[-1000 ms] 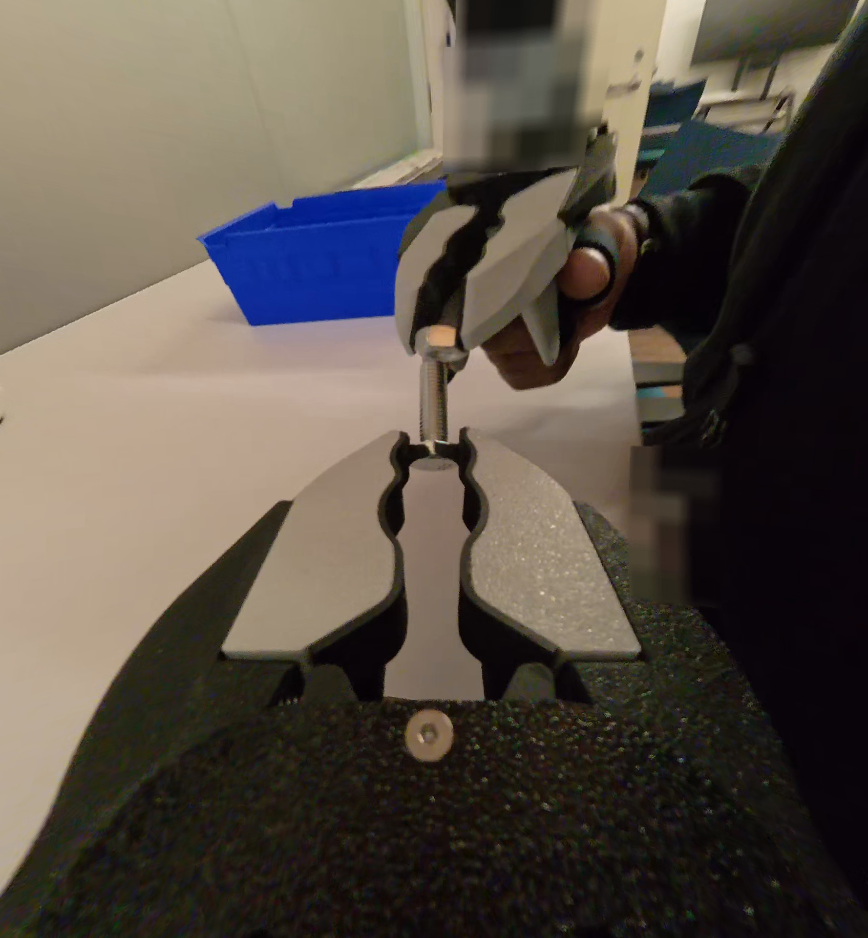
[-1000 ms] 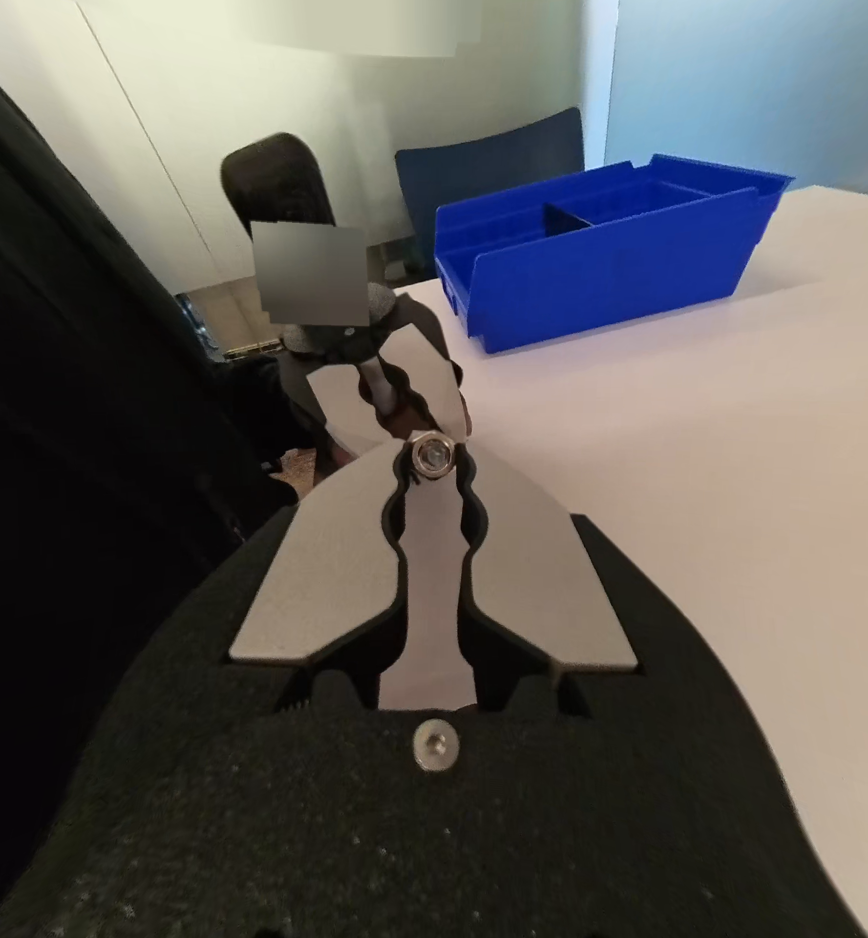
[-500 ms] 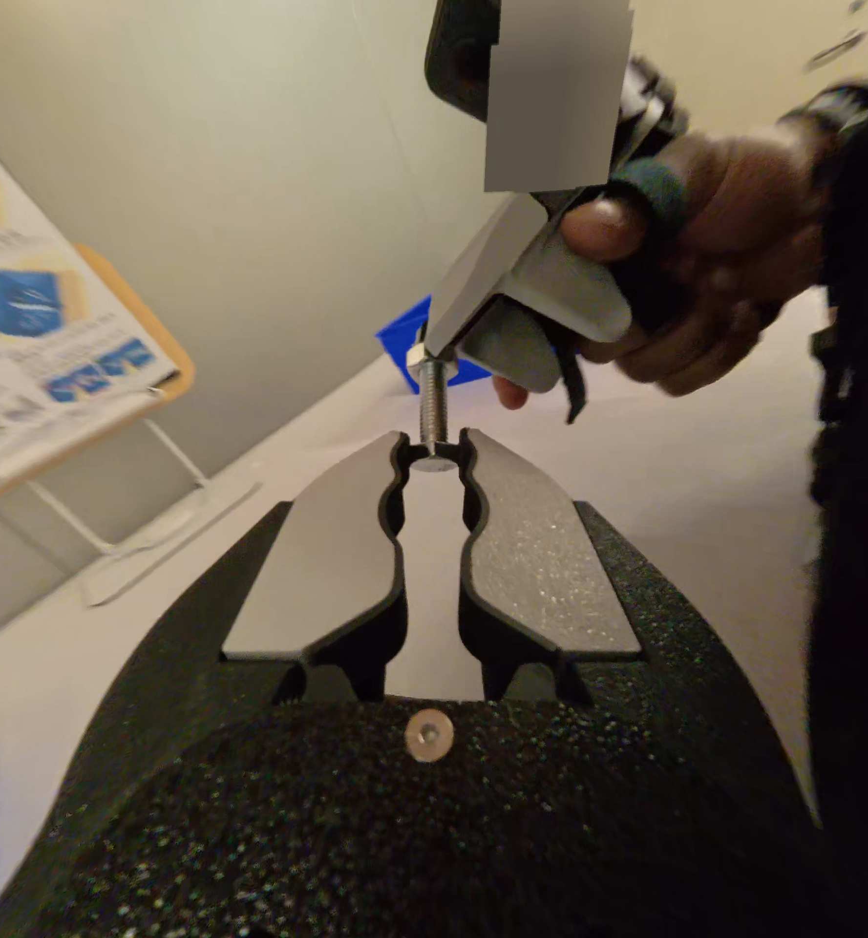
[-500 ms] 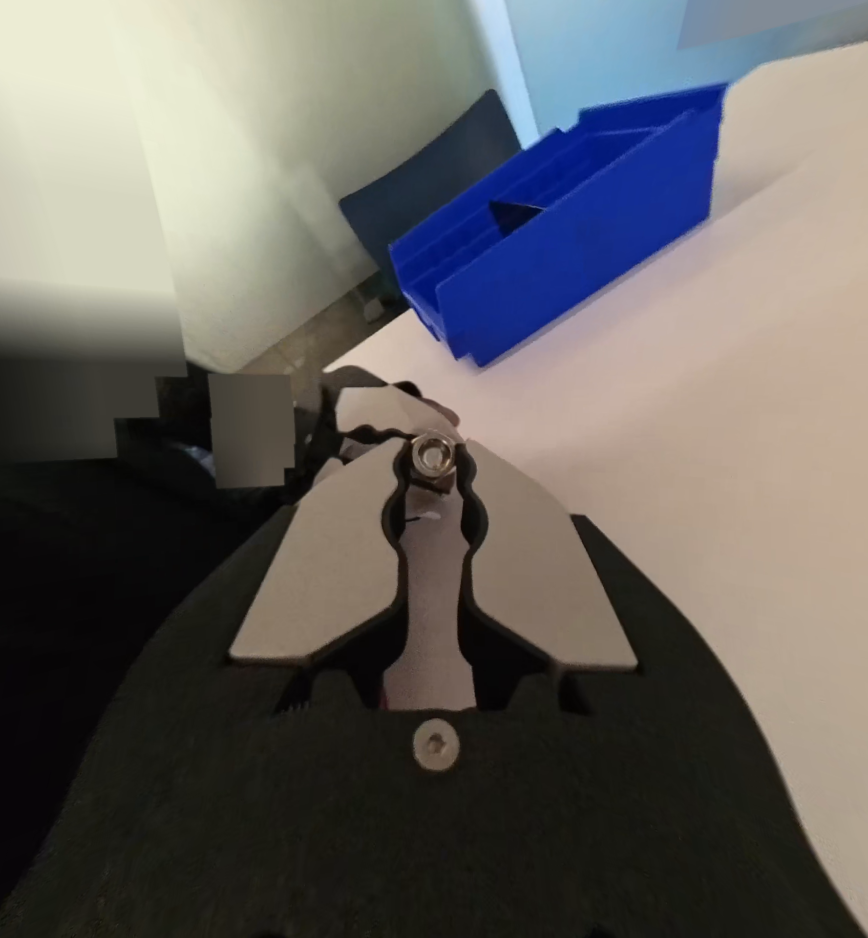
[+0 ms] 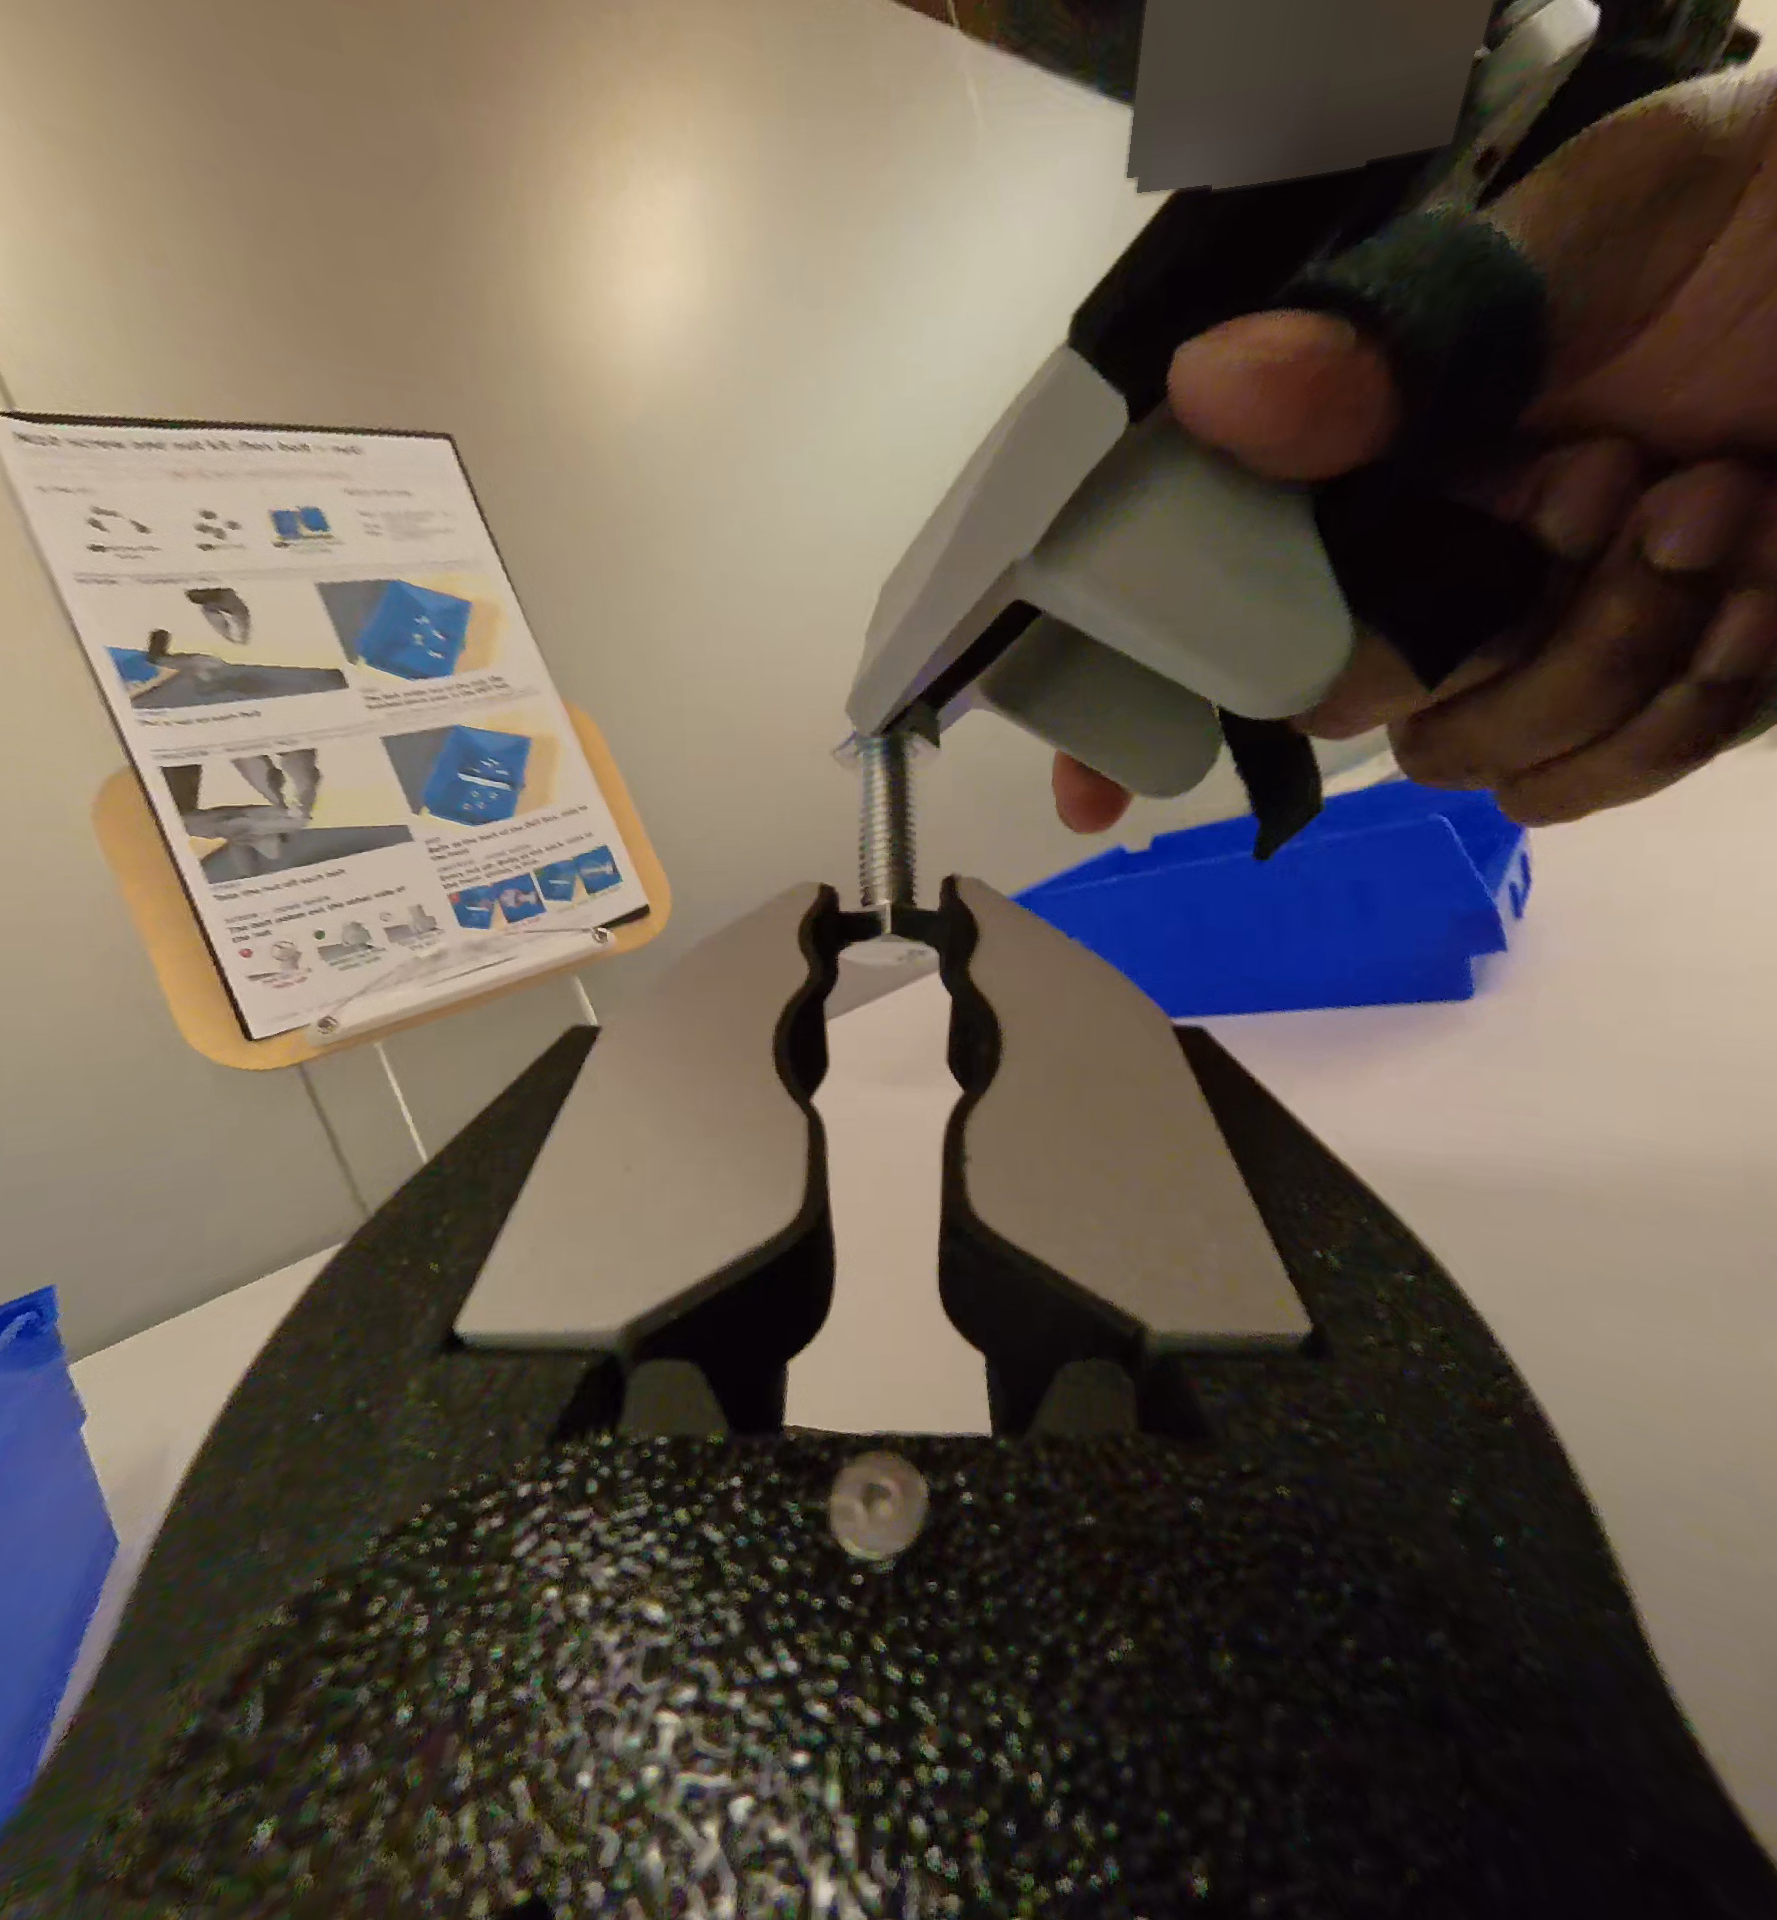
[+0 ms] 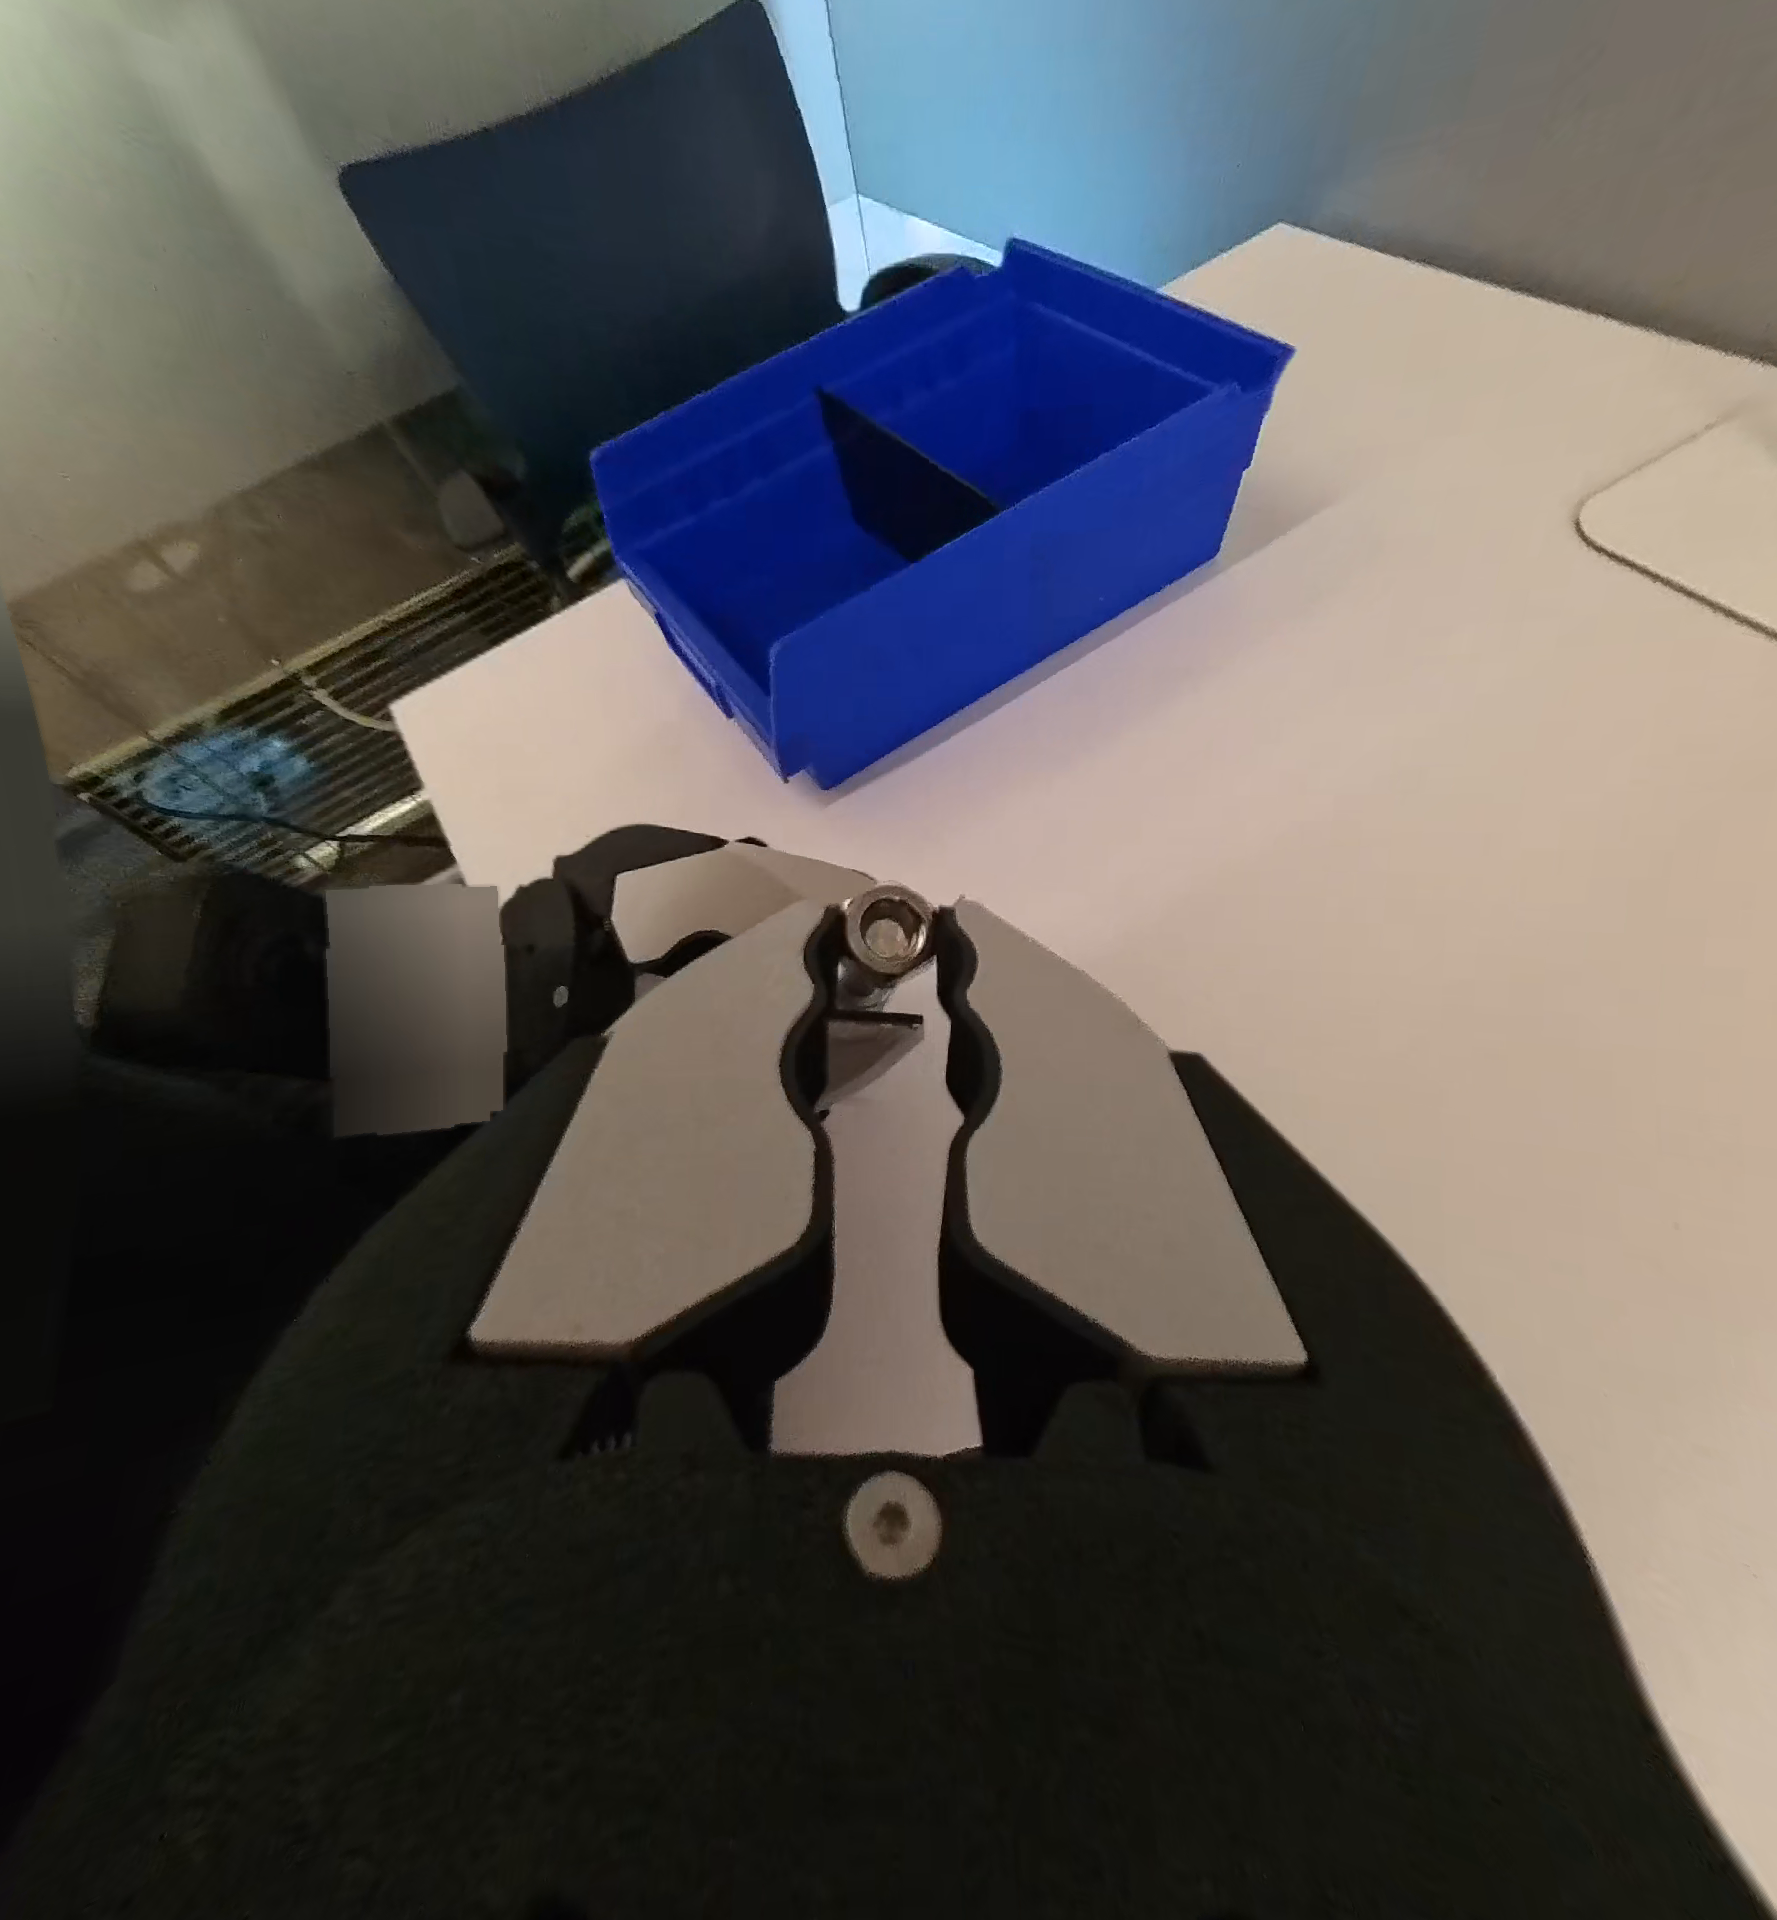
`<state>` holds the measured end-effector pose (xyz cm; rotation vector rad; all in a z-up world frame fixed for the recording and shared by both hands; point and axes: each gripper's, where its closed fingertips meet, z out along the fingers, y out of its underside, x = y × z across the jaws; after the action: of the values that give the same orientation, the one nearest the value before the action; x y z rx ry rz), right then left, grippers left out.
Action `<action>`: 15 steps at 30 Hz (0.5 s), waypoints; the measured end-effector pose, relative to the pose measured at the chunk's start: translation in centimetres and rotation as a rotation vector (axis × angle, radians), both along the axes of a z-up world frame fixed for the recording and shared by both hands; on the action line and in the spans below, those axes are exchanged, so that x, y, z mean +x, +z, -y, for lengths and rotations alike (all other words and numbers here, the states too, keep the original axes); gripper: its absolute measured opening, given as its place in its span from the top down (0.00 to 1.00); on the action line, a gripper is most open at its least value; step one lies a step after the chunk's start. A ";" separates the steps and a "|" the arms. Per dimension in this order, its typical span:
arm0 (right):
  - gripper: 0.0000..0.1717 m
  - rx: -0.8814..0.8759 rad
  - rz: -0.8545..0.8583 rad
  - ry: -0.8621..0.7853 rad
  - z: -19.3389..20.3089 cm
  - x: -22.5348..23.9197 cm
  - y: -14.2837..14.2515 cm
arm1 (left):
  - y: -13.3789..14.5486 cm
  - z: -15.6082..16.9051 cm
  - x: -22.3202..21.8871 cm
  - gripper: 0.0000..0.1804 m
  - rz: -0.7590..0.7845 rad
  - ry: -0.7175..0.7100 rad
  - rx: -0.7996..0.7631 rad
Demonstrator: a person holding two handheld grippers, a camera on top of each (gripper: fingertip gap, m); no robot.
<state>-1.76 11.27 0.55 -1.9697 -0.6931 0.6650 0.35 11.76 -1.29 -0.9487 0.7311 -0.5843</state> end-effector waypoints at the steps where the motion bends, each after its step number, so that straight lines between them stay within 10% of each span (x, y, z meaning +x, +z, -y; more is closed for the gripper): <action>1: 0.90 0.009 0.012 -0.001 0.0 -0.3 0.2 | 0.2 0.0 -0.2 0.90 0.017 0.002 0.001; 15: 0.88 0.073 0.031 0.007 0.5 -1.6 1.1 | 1.1 0.5 -1.3 0.90 0.124 -0.089 -0.037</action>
<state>-3.41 10.78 1.69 -1.9151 -0.7337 0.6065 -0.97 11.23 -0.15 -0.9086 0.6558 -0.7309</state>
